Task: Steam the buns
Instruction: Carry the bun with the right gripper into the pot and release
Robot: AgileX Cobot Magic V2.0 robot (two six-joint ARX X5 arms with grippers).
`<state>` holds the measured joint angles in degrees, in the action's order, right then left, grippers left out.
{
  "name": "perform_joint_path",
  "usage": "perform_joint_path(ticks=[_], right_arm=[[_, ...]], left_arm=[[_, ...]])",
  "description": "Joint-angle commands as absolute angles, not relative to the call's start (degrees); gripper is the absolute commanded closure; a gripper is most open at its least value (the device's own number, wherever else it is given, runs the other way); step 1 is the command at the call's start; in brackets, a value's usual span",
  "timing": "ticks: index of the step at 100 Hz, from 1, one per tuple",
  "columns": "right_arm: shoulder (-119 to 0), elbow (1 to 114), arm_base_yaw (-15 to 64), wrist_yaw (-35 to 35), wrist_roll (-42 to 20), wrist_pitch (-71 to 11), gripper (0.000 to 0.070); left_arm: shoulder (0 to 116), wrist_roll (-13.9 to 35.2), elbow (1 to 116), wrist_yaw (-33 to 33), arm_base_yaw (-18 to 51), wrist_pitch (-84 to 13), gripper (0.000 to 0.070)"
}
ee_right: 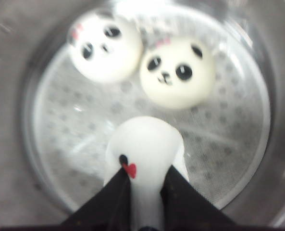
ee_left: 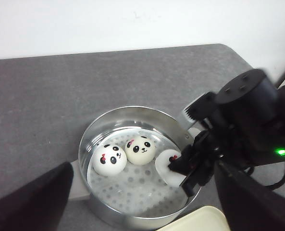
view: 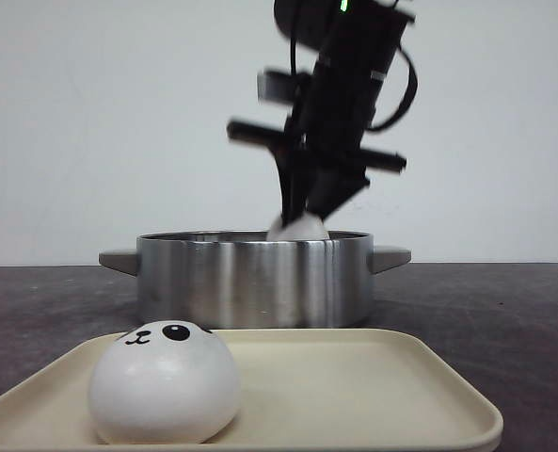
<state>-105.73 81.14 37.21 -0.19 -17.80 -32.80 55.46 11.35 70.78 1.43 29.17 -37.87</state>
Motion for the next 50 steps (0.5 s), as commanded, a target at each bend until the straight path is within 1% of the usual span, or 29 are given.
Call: perform_joint_path(ticks=[1,7,11,16,21,38,43,45,46,48,50], right_arm=[[-107.28,81.89,37.58,-0.23,-17.12,-32.47,0.0520],[-107.68,81.87,37.41,-0.21,-17.10,-32.58,0.0344],[-107.94,81.87,37.36,-0.21,-17.10,-32.38,0.0259],[-107.96,81.87,37.32,-0.19,-17.10,-32.34,0.0205],[-107.96,81.87,37.08,-0.16,-17.10,-32.32,0.0185],[-107.83,82.00,35.57,-0.16,-17.17,-32.47,0.0181],[-107.59,82.59,35.03,-0.25,-17.19,-33.41,0.0198],[-107.39,82.91,34.81,-0.32,-17.21,-33.89,0.0230],[-107.33,83.11,34.70,-0.36,-17.21,-34.20,0.0257],[-107.15,83.55,34.57,-0.69,-17.17,-34.81,0.0333],[-106.94,83.94,34.41,-1.13,-17.10,-35.33,0.0436]], left_arm=[[56.18,11.25,71.70,1.41,29.65,-37.63,0.0154],[56.38,11.25,71.70,1.45,29.65,-37.87,0.0154],[56.42,11.22,71.70,1.45,29.65,-38.17,0.0154],[56.62,11.25,71.70,1.48,29.65,-38.59,0.0154],[56.84,11.25,71.68,1.48,29.65,-39.27,0.0154],[58.59,11.51,71.31,2.11,29.76,-42.96,0.0154],[59.24,11.68,70.74,3.07,30.11,-43.53,0.0154],[59.44,11.75,70.41,3.51,30.28,-43.70,0.0154],[59.55,11.75,70.22,3.70,30.37,-43.72,0.0154],[59.79,11.84,69.80,4.10,30.55,-43.77,0.0154],[60.01,11.92,69.23,4.49,30.74,-43.77,0.0154]])
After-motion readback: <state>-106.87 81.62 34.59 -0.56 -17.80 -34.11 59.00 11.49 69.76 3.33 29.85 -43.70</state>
